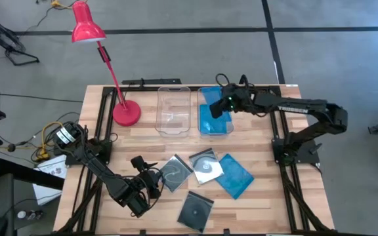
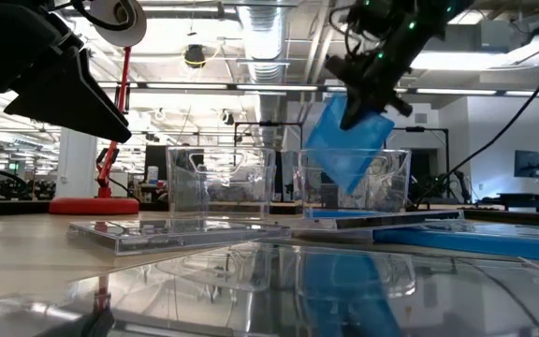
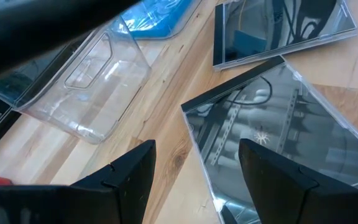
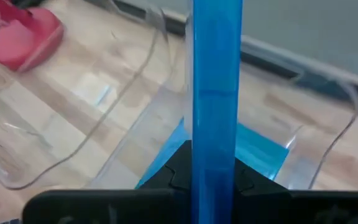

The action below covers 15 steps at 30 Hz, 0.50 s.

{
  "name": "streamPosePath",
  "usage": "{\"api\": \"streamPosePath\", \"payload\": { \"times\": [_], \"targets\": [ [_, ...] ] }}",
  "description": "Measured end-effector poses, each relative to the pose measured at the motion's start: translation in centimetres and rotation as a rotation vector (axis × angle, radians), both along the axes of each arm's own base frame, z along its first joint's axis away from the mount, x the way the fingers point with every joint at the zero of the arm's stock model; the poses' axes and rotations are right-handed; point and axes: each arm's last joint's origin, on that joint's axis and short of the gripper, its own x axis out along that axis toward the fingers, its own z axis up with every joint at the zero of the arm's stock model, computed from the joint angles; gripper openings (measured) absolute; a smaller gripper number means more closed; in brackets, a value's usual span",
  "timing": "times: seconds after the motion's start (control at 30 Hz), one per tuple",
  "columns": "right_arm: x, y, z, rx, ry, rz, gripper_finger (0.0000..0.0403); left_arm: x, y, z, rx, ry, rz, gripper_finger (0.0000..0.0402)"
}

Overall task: Pick & place jewel cases by type
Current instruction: Put the left blue cd case into the right transparent bin

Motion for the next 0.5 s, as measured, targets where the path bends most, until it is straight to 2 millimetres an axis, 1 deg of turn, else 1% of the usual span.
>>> {"api": "streamPosePath", "payload": {
  "times": [0.27,0.37,0.5],
  "targets": [
    [0.3,-2.2,-1.9,0.164,-0.021,-0.051,0.0028,0.0,0.0,0.0,-0.001,-0.001,0.001,0.0226],
    [0.4,-2.8,-2.5,0.236,-0.04,-0.052,0.0029,0.0,0.0,0.0,-0.004,-0.004,0.004,0.0226],
    [0.7,-3.2,-2.8,0.282,-0.075,-0.068,0.0029,0.0,0.0,0.0,-0.007,-0.002,0.004,0.0226]
  ]
}}
